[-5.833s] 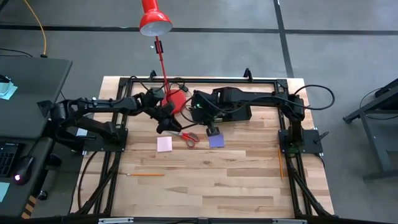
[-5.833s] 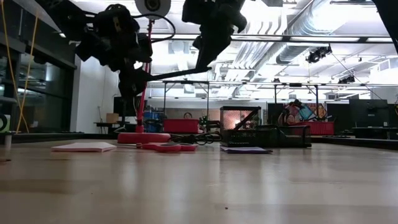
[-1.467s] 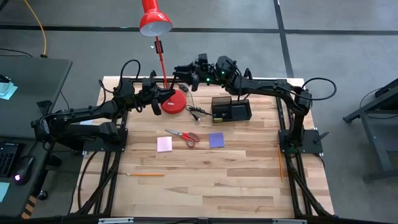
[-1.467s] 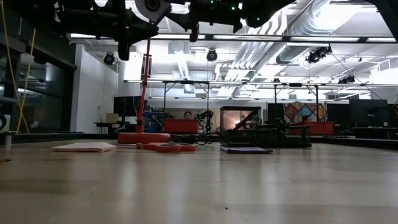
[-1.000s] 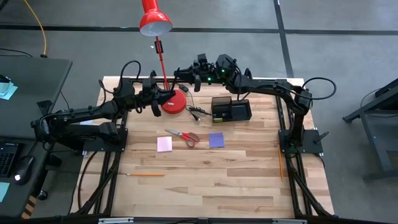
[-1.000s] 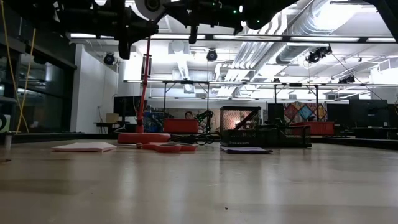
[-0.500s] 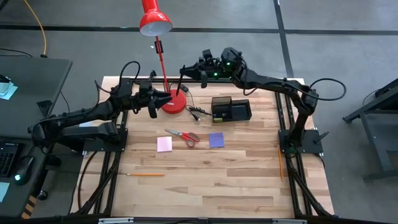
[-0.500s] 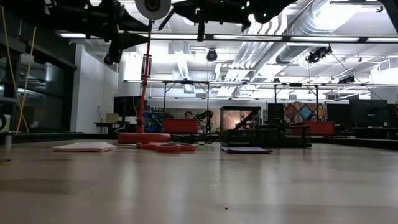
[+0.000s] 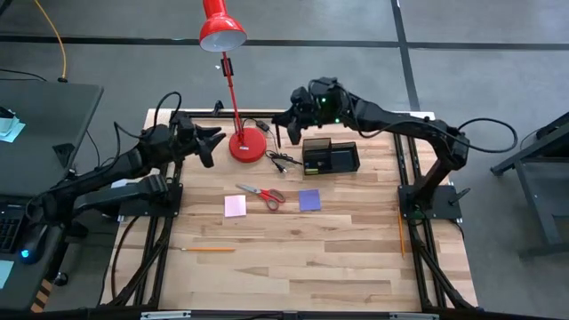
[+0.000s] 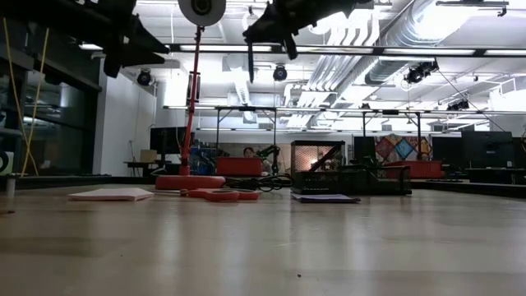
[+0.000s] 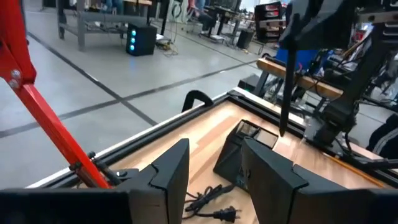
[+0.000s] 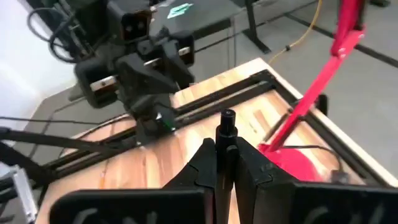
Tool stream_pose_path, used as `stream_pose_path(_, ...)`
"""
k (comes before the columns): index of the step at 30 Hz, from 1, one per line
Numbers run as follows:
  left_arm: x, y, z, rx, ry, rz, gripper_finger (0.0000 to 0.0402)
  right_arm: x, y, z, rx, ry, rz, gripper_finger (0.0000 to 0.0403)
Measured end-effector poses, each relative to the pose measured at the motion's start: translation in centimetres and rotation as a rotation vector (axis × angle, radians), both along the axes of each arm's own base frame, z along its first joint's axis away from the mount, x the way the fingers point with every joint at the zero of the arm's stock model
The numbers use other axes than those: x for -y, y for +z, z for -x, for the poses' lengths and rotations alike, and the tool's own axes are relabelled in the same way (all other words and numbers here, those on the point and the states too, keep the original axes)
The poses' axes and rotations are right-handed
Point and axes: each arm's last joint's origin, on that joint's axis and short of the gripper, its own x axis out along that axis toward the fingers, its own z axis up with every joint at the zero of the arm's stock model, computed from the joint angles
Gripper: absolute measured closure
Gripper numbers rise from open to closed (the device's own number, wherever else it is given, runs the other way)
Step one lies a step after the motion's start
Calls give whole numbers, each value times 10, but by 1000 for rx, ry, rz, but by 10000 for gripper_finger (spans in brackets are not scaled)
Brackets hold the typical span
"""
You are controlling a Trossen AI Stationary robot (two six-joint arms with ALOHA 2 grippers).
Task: Pick and place office supplies into organizer
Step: Put the black pen into the black desk organizer
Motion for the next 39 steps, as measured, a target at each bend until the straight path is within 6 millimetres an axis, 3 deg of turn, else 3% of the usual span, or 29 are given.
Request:
stream_pose_path(5,0,0,0,0,-10,6,268,-15,-18,5,119,-5,-31,398)
stream_pose_path(8,0,0,0,1,-11,6,268,-24,-36,31,166,-82,-76,398)
stream_pose_path(11,0,0,0,1,-11,6,268,-31,-39,64,222,-173,-57,398)
stream_pose_path(15,-1,-1,-1,5,11,21,268,-36,-59,86,151,-286,-14,398)
stream_pose_path(32,0,-1,-1,56,-3,87,268,-19,-103,103,-33,-447,119,398)
stream_pose_path(39,0,-1,-1,56,-3,87,268,-7,-126,113,-10,-453,84,397)
